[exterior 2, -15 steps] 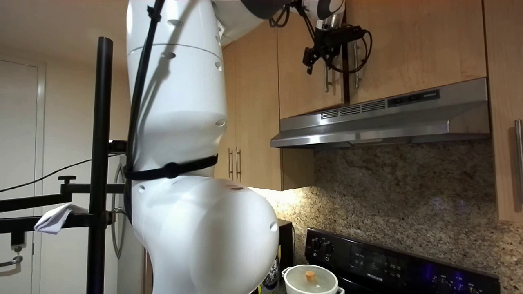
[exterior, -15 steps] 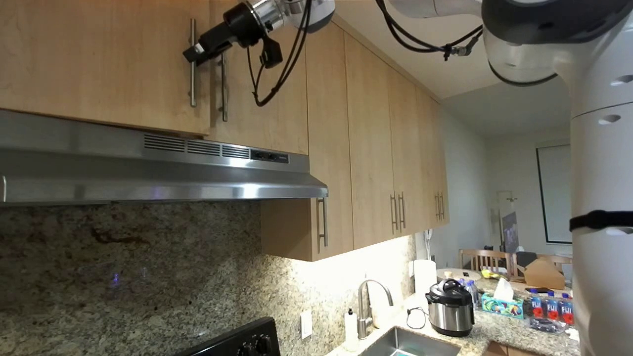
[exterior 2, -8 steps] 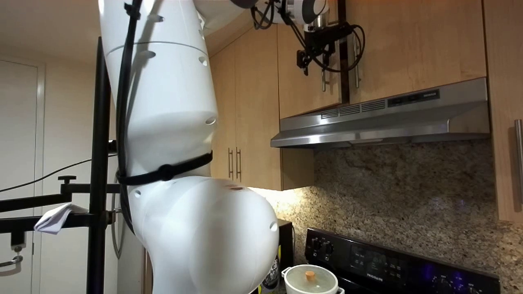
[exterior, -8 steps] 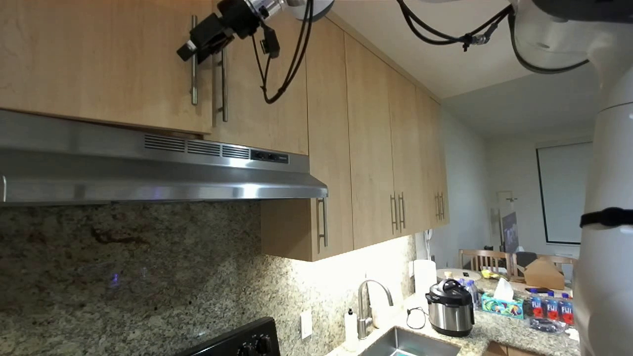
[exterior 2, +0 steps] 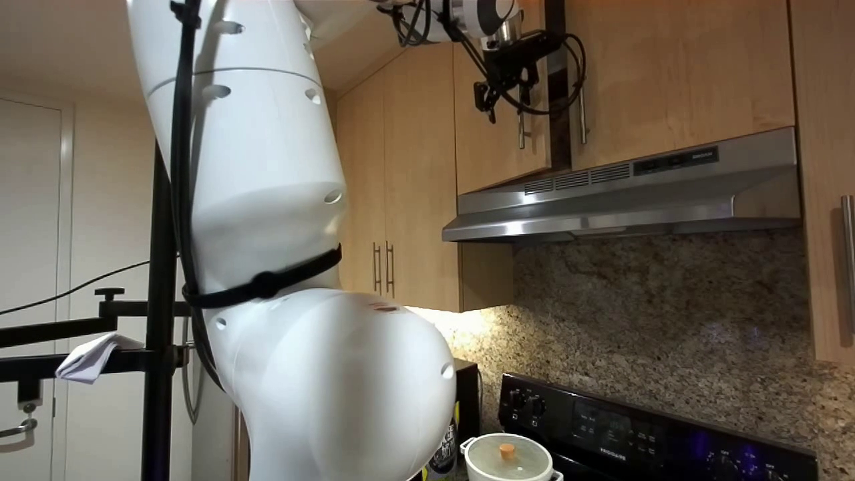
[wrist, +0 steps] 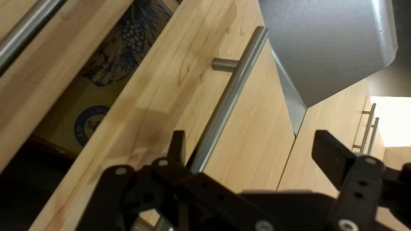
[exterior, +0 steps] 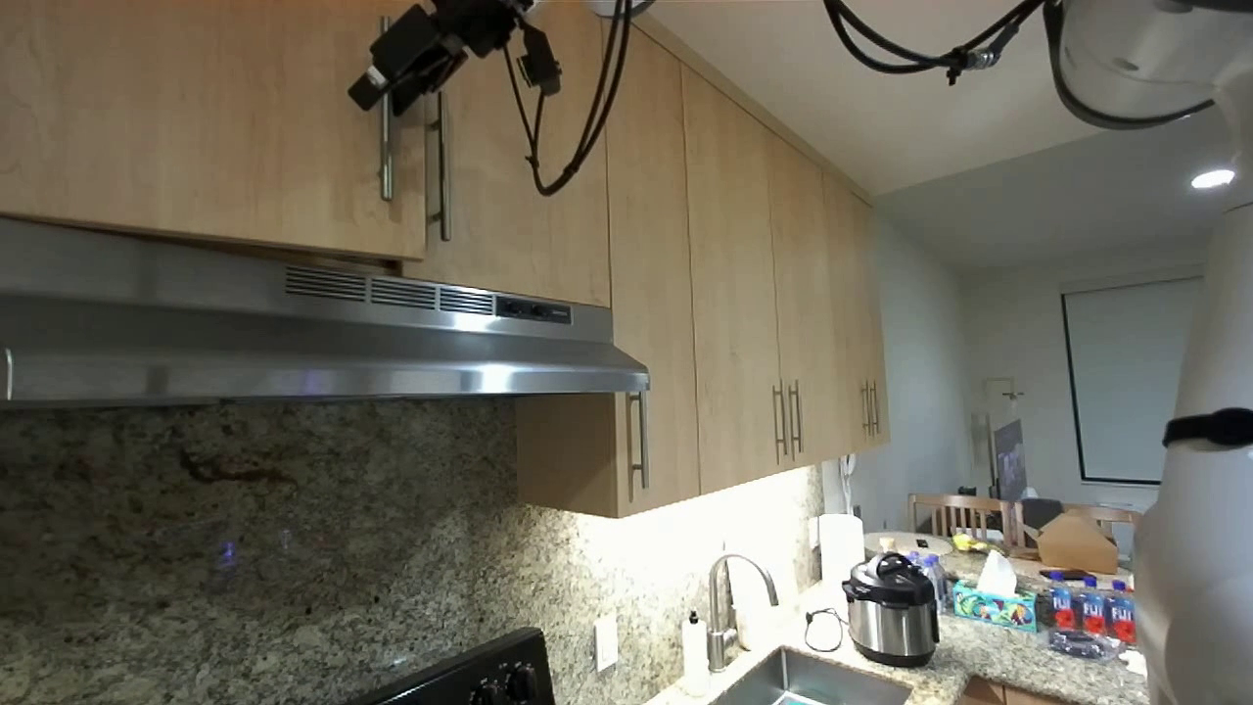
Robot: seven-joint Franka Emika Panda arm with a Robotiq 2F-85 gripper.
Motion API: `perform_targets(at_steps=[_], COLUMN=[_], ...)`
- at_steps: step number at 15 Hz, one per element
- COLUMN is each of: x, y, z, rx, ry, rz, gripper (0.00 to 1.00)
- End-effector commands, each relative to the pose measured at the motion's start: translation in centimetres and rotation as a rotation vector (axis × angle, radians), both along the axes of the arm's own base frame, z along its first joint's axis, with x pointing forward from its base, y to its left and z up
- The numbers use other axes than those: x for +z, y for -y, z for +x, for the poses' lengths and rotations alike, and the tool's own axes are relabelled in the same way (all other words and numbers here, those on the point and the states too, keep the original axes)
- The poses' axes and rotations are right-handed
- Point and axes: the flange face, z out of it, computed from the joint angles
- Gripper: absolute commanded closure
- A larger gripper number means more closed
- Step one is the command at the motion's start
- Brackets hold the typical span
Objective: Open the top left drawer.
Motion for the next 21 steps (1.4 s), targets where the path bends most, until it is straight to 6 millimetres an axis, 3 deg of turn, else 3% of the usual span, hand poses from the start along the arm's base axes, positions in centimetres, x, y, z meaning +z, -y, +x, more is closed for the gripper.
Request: perform_targets(at_steps=[1, 7, 15, 21], x=[1.4, 2.4, 2.5, 2.9], y=[-2.1, -3.3, -4.8, -6.9], z=[-3.9, -5.7, -6.2, -6.1], rx=[0.086, 0.142, 0.222, 0.156], ry=[0.044, 0.079, 0.014, 0.003], rz=[-0.004, -0.074, -0.109, -0.11], gripper=[0.0, 0.0, 0.0, 0.0])
